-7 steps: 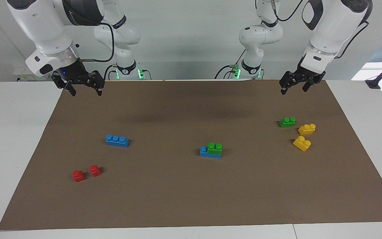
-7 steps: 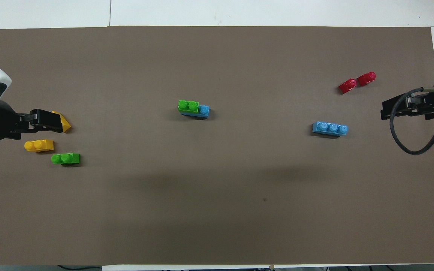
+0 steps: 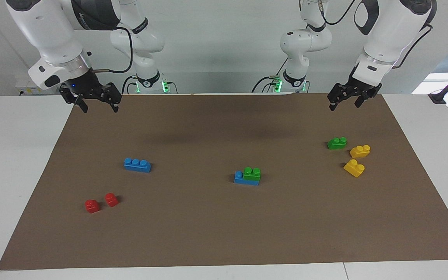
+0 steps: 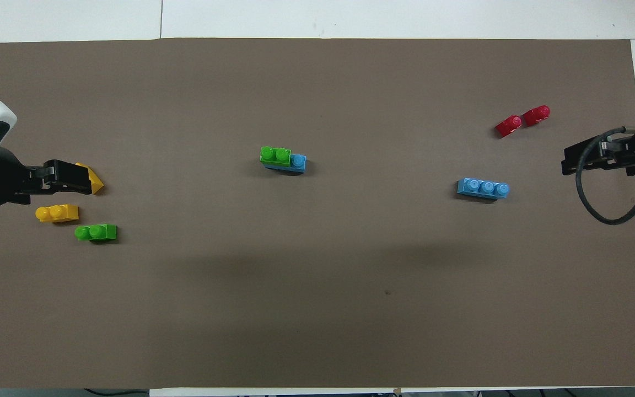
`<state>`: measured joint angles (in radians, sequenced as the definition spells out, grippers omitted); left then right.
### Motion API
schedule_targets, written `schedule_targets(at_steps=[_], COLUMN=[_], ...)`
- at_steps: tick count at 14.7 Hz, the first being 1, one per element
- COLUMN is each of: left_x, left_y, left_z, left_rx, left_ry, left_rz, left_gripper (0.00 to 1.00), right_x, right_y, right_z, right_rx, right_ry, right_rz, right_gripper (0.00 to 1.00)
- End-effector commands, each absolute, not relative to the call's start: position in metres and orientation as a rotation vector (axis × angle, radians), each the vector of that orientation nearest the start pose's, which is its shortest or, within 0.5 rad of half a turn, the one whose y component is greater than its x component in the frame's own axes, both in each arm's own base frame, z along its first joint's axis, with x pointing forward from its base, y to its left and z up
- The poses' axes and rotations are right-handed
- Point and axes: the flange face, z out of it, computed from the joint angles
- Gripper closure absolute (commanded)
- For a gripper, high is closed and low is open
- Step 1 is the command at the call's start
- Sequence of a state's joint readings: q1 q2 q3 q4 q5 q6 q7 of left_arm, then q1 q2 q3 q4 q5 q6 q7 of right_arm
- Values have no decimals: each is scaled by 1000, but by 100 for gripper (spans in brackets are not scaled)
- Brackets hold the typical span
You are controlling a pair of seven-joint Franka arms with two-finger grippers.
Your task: Remove green block with left arm and hold with right
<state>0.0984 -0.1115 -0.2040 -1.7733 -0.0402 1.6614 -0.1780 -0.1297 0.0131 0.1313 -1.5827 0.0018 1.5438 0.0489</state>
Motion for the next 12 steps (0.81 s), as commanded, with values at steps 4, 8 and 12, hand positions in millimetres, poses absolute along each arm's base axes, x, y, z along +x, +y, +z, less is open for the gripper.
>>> schedule_targets(at_steps=[4,8,12], left_x=[515,514,507], left_y=[-66,-119,-178], left_z=[599,597,589], left_rx=[-3169,-3087,-2957], left_ry=[-238,-883,-1349], left_rz=[-18,-81,-95], left_gripper=[0,0,0], right_x=[553,554,563], right_y=[-21,-19,-12], right_z=[609,609,598], right_rx=[-3138,-3123,-3014], right_ry=[99,86,629], right_rz=[77,74,55], right_gripper=[0,0,5])
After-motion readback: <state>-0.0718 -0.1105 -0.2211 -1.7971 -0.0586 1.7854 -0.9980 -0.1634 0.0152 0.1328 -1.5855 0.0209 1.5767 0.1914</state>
